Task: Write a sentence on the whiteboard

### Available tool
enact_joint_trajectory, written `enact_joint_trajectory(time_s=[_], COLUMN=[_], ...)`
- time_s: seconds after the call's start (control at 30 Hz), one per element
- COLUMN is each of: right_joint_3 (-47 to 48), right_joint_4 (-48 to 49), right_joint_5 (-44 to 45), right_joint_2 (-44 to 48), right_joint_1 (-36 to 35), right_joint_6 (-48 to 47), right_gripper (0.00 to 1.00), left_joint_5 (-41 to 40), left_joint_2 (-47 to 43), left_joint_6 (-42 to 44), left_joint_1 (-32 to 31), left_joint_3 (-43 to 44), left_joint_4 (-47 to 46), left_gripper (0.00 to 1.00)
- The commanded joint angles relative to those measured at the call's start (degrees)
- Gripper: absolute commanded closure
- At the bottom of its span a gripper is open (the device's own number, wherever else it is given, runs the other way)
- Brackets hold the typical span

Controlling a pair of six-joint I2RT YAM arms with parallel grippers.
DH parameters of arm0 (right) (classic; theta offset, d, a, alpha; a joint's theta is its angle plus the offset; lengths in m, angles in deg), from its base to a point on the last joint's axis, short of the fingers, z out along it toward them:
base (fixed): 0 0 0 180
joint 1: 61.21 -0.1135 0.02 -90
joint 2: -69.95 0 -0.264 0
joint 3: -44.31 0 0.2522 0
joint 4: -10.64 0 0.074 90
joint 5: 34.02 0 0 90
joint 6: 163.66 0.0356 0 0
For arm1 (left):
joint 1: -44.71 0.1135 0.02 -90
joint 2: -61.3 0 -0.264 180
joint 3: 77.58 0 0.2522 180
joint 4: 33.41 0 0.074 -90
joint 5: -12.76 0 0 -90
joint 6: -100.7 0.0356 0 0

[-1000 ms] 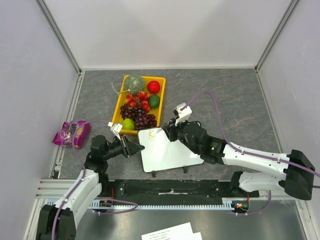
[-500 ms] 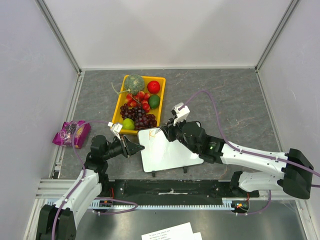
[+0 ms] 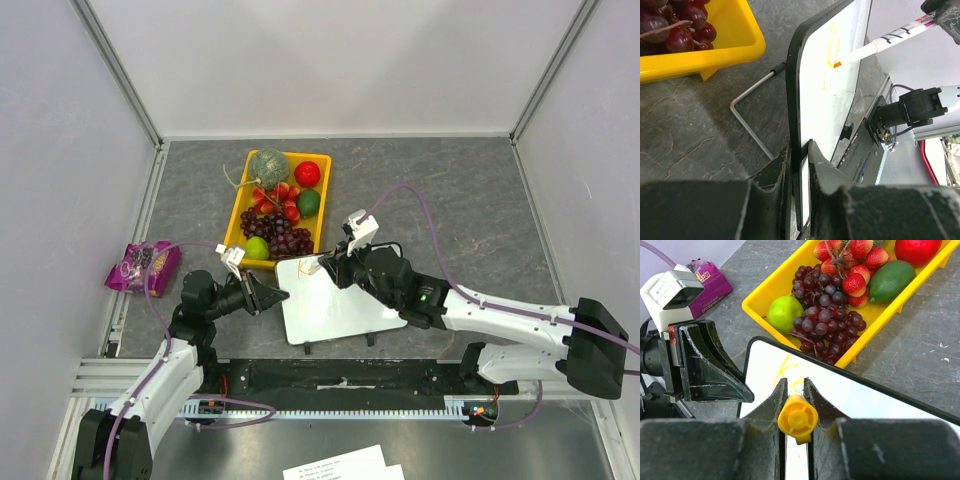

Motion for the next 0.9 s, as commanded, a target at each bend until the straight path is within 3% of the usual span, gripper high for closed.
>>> enact_joint_trajectory(time_s=[0.0, 0.5, 0.87], right_joint_3=[-2.1, -2.0, -1.2], right_joint_4=[-2.3, -3.0, -1.3], right_joint_5=[1.6, 7.2, 2.8], right_joint_2=[0.7, 3.1, 6.6], right_joint_1=[0.3, 0.3, 0.2], right_joint_6=[0.0, 0.6, 0.8], right_gripper=[1.00, 1.00, 1.00], left_joint_5=[-0.4, -0.5, -0.5], left_joint_2=[-0.3, -0.3, -0.3], left_joint_6=[2.4, 2.3, 2.3], left_joint_1=[-0.1, 0.0, -0.1], left_joint_3=[0.4, 0.3, 0.4], left_joint_4=[-1.6, -1.6, -1.6], left_gripper=[0.98, 0.98, 0.98])
